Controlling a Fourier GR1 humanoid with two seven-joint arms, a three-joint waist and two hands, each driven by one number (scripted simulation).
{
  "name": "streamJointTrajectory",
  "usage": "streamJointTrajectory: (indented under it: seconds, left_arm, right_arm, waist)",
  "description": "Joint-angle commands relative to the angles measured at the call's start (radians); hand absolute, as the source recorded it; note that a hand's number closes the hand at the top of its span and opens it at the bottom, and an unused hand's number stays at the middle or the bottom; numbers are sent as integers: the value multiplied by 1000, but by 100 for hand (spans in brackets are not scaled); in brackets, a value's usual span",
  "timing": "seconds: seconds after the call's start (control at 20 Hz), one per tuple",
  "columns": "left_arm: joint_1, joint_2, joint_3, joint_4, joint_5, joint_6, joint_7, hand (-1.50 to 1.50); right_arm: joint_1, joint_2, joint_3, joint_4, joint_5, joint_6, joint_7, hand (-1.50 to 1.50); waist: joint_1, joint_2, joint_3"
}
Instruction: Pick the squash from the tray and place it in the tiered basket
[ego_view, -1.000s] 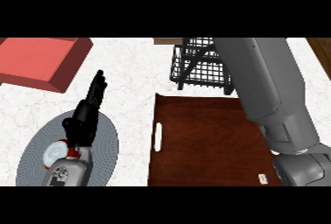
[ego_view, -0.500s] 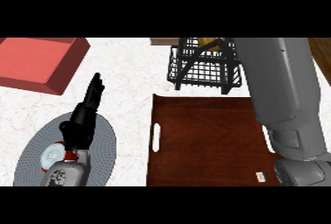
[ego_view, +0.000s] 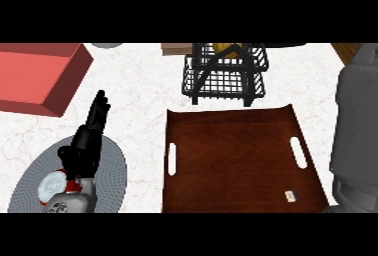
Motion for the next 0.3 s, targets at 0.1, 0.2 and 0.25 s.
streamJointTrajectory:
  seconds: [0.1,0.2,0.25]
  left_arm:
    - [38,-1,9,2,7,2,-33,0]
    - [46,-16,-15,-37,-19,25,11,0]
    - [10,29,42,-16,30,-17,-5,0]
  right_arm:
    - [291,12,-34,-455,-112,156,49,-150]
    - [432,40,-73,-566,-198,170,2,-150]
    - [462,44,-59,-652,-210,229,33,-150]
  waist:
    - [-23,-5,0]
    - [-25,-6,2]
    - [-23,-2,0]
